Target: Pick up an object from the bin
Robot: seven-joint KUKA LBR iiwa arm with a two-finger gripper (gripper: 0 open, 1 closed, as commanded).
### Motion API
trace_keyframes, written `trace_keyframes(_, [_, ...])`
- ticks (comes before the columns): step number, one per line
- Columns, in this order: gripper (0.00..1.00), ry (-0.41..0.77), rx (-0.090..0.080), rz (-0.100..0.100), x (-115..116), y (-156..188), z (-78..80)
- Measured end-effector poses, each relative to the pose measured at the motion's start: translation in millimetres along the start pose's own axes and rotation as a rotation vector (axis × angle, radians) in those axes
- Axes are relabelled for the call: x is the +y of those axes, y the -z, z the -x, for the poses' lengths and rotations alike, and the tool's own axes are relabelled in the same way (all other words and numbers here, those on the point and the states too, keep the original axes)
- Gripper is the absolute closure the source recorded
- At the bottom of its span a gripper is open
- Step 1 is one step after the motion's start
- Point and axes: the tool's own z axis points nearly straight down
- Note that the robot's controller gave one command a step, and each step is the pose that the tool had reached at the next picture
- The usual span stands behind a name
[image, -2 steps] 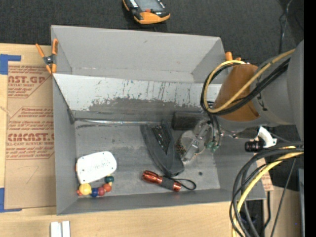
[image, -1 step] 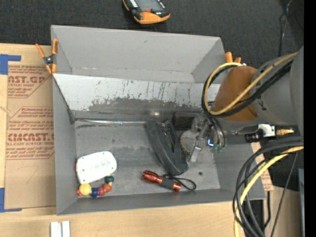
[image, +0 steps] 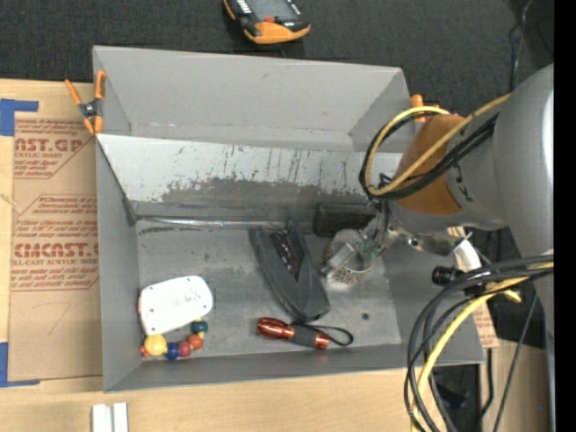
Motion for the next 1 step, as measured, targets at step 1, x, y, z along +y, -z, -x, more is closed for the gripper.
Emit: trace_keyframes(1, [1.00, 0.000, 0.000, 0.000, 0.0, 0.1, 0.0])
